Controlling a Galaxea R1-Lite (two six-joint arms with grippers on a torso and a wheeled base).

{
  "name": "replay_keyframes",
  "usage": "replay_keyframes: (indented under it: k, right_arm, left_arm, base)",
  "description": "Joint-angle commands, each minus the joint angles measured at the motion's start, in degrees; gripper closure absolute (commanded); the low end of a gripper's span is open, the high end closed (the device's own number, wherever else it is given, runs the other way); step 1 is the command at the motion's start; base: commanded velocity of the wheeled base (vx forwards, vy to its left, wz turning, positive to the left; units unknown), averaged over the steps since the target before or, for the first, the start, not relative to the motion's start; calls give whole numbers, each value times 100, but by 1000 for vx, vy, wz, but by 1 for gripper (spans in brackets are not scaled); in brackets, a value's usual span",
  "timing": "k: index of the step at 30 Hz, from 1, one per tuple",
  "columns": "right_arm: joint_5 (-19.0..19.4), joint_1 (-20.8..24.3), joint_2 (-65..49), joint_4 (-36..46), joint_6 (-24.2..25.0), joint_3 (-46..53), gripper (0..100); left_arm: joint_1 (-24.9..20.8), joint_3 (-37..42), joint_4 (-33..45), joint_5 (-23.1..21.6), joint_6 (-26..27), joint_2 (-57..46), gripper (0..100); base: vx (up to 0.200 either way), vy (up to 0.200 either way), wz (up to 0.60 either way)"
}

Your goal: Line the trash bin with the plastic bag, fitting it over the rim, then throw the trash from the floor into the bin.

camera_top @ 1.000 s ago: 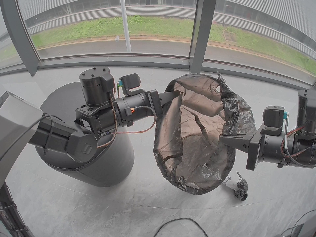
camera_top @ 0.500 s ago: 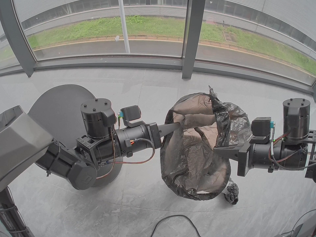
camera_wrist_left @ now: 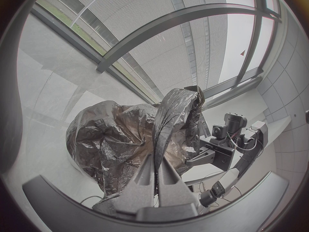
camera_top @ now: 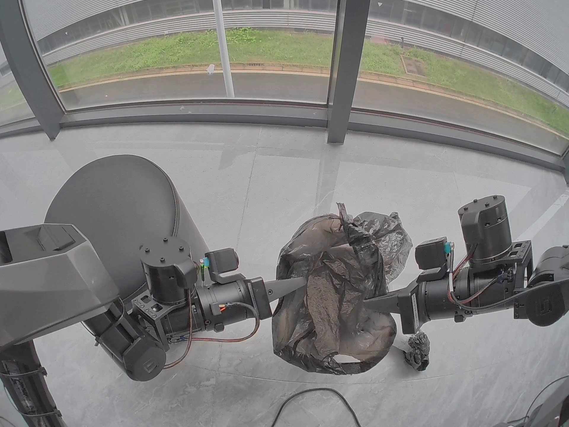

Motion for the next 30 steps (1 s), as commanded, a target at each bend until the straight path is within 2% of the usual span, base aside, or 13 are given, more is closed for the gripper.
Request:
replay_keyframes:
  k: [1, 7, 9, 14, 17, 26, 30]
  right_arm:
    - [54, -32, -307, 517, 76, -194, 100]
    - [63, -137, -1317, 1633, 849, -563, 100]
    - [63, -128, -1546, 1871, 972, -642, 100]
    - [63, -93, -1871, 2284, 990, -669, 100]
    - [54, -49, -1994, 2741, 981, -669, 100]
    - [72, 83, -1915, 2960, 981, -800, 100]
    - [230, 118, -1546, 2934, 981, -739, 100]
  left_arm:
    - [7, 247, -445, -49, -135, 365, 100]
    - [-283, 1, -1087, -49, -829, 506, 100]
    - [-406, 10, -1122, -14, -961, 479, 100]
    - [-608, 89, -1122, 4, -1040, 453, 100]
    - [-652, 195, -1122, 4, -1295, 488, 100]
    - [-670, 309, -1131, -5, -1532, 497, 100]
    - [-661, 467, -1131, 4, -1594, 523, 100]
  base:
    - [0, 0, 0]
    - [0, 0, 0]
    - [0, 0, 0]
    - [0, 0, 0]
    - [0, 0, 0]
    - [0, 0, 0]
    - [0, 0, 0]
